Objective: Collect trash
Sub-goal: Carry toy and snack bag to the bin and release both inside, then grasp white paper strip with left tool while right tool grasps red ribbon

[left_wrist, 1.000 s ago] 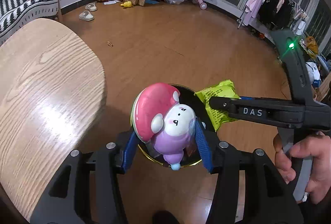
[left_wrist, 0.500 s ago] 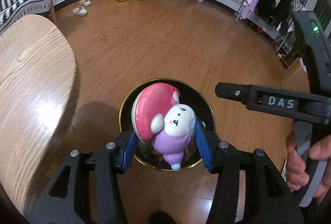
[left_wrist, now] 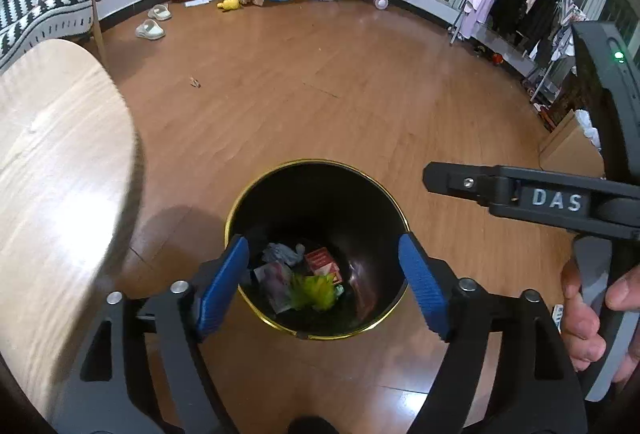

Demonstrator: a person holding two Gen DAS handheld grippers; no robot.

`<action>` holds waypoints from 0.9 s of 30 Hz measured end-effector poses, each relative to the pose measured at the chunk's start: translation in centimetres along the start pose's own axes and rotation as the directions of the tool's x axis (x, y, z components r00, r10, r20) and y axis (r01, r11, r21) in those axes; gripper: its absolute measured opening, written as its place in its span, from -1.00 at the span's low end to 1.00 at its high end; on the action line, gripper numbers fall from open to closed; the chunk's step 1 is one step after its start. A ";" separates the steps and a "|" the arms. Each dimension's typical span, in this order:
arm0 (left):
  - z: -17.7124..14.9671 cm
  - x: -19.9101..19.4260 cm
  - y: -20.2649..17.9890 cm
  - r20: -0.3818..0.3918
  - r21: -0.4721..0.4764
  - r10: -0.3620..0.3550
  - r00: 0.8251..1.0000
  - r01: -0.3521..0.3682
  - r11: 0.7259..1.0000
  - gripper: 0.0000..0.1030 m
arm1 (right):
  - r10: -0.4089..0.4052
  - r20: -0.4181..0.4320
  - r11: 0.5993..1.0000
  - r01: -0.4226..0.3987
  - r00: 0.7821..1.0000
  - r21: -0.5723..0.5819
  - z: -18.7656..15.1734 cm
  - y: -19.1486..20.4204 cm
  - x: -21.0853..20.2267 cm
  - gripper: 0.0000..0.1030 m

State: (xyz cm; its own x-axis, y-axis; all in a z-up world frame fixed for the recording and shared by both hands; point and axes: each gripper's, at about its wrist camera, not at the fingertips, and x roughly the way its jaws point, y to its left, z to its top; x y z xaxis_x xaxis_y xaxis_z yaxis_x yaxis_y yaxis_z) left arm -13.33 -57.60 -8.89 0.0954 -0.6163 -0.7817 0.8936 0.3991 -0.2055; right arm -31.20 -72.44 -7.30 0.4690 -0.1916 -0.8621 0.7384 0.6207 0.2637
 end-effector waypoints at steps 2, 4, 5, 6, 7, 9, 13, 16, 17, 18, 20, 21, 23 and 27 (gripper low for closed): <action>-0.2 -1.2 0.5 0.014 0.001 0.002 1.000 -0.002 1.000 0.56 | 0.002 0.006 1.000 -0.002 1.000 -0.020 0.0 1.2 -0.2 0.27; -0.3 -3.1 1.3 0.028 -0.001 0.013 1.000 -0.013 1.000 0.63 | 0.008 0.014 0.999 -0.007 1.000 -0.037 -0.1 2.5 -0.3 0.31; -0.4 -4.2 1.7 0.039 -0.006 0.017 0.999 -0.016 1.000 0.64 | 0.013 0.020 0.999 -0.012 1.000 -0.045 0.0 3.3 -0.5 0.35; -0.5 -5.3 2.3 0.054 -0.009 0.018 0.998 -0.017 1.000 0.70 | 0.022 0.028 0.998 -0.020 0.999 -0.056 0.0 4.3 -0.6 0.36; -0.8 -6.9 3.1 0.077 -0.013 0.031 0.997 -0.030 0.999 0.75 | 0.032 0.036 0.997 -0.029 0.999 -0.070 0.0 5.6 -0.8 0.38; -1.3 -9.5 4.6 0.116 -0.022 0.072 0.991 -0.070 0.997 0.79 | 0.058 0.046 0.993 -0.052 0.997 -0.104 -0.1 8.3 -0.9 0.40; -2.7 -14.9 10.0 0.144 -0.113 0.177 0.974 -0.162 0.980 0.81 | 0.114 0.039 0.972 -0.104 0.993 -0.211 -1.2 15.9 -0.4 0.42; -5.0 -18.9 14.8 0.144 -0.219 0.269 0.952 -0.235 0.947 0.81 | 0.165 0.014 0.943 -0.154 0.986 -0.295 -2.2 22.0 0.1 0.42; -5.8 -20.3 16.5 0.141 -0.256 0.306 0.941 -0.264 0.930 0.81 | 0.190 0.004 0.926 -0.178 0.982 -0.333 -2.8 24.9 0.2 0.42; -6.3 -21.4 17.7 0.136 -0.282 0.334 0.933 -0.287 0.916 0.81 | 0.207 -0.003 0.913 -0.195 0.978 -0.358 -3.2 26.9 0.2 0.42; -8.5 -24.5 21.4 0.115 -0.355 0.422 0.899 -0.359 0.863 0.81 | 0.244 -0.034 0.876 -0.235 0.969 -0.420 -4.7 31.8 0.3 0.42; -9.7 -25.9 23.2 0.100 -0.387 0.468 0.878 -0.399 0.831 0.81 | 0.258 -0.050 0.857 -0.252 0.965 -0.450 -5.5 34.0 0.4 0.42; -12.1 -28.2 26.1 0.067 -0.434 0.543 0.837 -0.466 0.771 0.81 | 0.280 -0.083 0.813 -0.282 0.956 -0.509 -7.2 38.3 0.4 0.42; -16.7 -31.9 31.3 -0.013 -0.516 0.644 0.765 -0.557 0.651 0.81 | 0.315 -0.148 0.729 -0.339 0.937 -0.595 -11.1 45.7 0.4 0.42</action>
State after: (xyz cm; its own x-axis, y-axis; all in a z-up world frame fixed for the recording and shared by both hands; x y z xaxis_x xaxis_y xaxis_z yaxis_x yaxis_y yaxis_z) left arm 4.27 -14.16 -0.22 0.6426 -0.2056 -0.7381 0.3024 0.9532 -0.0023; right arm -2.66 -35.69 -0.41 0.6004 0.1288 -0.7893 0.0911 0.9695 0.2275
